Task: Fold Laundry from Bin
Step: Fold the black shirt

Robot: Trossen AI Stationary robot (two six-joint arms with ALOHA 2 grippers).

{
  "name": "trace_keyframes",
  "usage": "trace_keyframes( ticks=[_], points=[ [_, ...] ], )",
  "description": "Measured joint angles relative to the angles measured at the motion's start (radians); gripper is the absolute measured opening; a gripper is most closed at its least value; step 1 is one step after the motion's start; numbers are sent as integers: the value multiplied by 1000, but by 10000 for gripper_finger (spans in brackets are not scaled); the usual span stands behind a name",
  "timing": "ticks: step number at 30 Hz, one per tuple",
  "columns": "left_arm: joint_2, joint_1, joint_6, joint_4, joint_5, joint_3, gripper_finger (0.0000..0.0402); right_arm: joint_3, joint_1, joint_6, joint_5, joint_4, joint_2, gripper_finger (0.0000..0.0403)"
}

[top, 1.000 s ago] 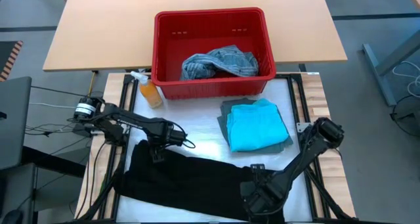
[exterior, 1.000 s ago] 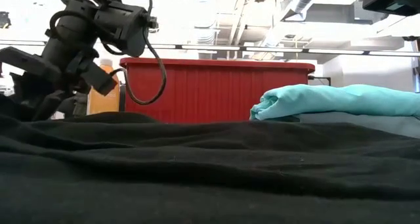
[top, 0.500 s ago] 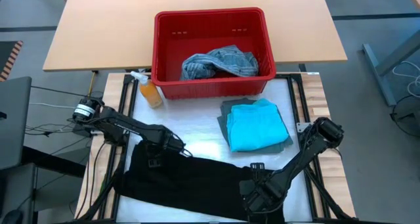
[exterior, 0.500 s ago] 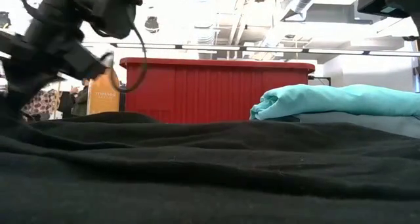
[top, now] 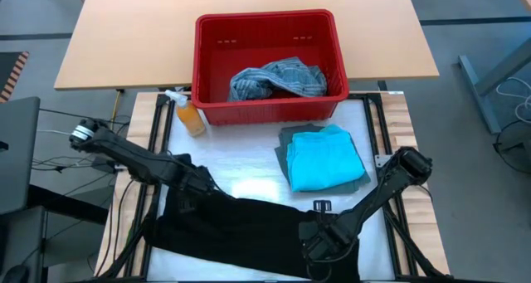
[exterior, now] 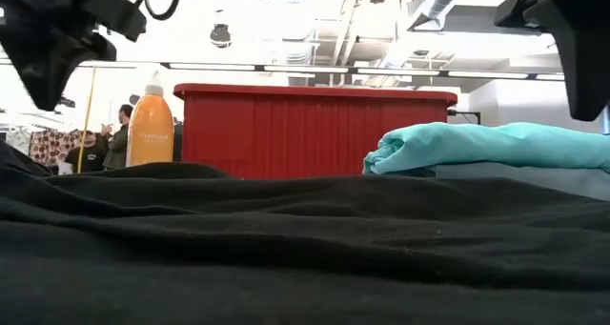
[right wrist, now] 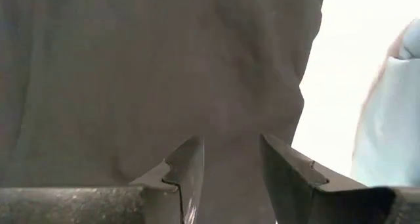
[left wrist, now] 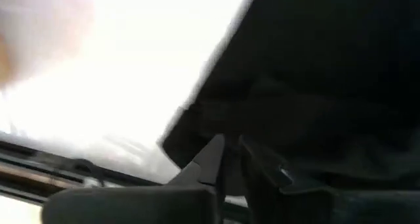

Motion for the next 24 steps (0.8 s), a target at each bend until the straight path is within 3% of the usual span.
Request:
trace_keyframes(
  ticks=[6, 12, 18, 24],
  points=[
    [-27, 5, 150, 1, -27, -23, 105, 0, -4, 11, 0, -2, 0, 171],
    [-17, 136, 147, 89, 53, -129, 179, 0, -3, 11, 0, 6, 0, 171],
    [-16, 254, 236, 222, 117, -200, 192, 0, -3, 10, 0, 12, 0, 171],
    [-17, 330, 332, 224, 168, -217, 193, 0, -3, 6, 0, 12, 0, 171]
  ],
)
